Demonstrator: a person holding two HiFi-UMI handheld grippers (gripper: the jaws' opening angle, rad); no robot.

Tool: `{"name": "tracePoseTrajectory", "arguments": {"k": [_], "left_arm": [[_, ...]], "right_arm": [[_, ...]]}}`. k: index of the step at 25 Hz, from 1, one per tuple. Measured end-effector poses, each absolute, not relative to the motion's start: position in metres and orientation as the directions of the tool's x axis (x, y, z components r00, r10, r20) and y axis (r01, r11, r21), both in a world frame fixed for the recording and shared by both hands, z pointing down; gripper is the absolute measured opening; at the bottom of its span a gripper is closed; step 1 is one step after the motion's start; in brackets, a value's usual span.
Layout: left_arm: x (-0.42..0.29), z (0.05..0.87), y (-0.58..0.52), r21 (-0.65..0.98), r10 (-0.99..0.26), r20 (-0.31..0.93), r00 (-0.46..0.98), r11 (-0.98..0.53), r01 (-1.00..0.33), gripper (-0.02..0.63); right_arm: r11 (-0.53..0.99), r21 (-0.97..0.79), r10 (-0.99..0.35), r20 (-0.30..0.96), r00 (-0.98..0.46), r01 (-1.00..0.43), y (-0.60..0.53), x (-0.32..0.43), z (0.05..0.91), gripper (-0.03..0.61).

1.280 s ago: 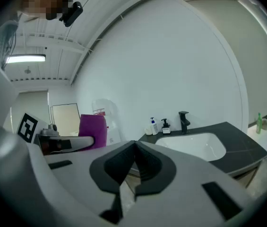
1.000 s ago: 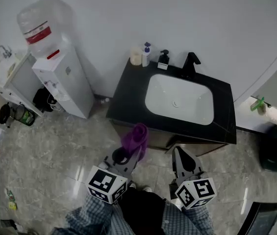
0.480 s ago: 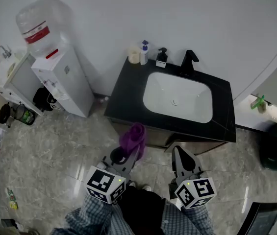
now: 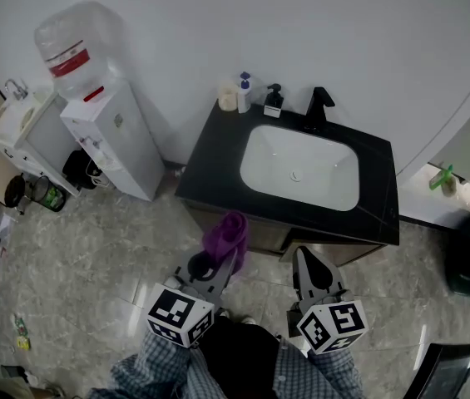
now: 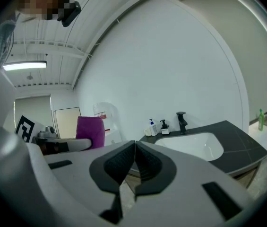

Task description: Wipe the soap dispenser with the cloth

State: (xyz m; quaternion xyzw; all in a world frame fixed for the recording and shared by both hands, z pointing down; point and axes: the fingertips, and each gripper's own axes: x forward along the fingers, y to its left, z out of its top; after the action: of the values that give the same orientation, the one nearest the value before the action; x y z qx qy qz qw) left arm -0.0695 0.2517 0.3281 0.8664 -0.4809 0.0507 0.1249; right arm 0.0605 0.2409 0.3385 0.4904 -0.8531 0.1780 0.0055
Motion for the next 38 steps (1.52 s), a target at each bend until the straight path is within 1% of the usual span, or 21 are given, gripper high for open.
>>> {"name": "tracePoseTrajectory", "arguments": {"k": [9,17,24,33,38], "left_arm": [[-0.059,0.336,0.245,0.167,-0.84,0.202,0.503,-0.476,-0.863,0.06],[-0.049,0.339,0.195,0.156,-0.832,0.188,0.522,-0.5,-0.852,0.06],[-0.051,0.349,0.108,0.166,-0.811,0.202,0.549,-0.524,-0.835,0.06],[-0.068,0.365,-0.029,0.184,-0.769,0.24,0.593,-0.563,-0.805,0.06],[-0.079,0.366,-0.089,0.193,-0.743,0.249,0.621,-0.59,-0.784,0.06]], "right_arm": [[0.458,-0.283,-0.833,0.196,-0.518,-0.843,0.237,0.084,0.349,0.018],[0.438,-0.256,-0.847,0.204,-0.491,-0.862,0.196,0.097,0.353,0.018],[0.414,-0.255,-0.86,0.206,-0.467,-0.874,0.116,0.094,0.357,0.018],[0.362,-0.277,-0.869,0.245,-0.429,-0.89,-0.012,0.068,0.369,0.018],[0.319,-0.268,-0.882,0.267,-0.388,-0.909,-0.065,0.063,0.367,0.018]]}}
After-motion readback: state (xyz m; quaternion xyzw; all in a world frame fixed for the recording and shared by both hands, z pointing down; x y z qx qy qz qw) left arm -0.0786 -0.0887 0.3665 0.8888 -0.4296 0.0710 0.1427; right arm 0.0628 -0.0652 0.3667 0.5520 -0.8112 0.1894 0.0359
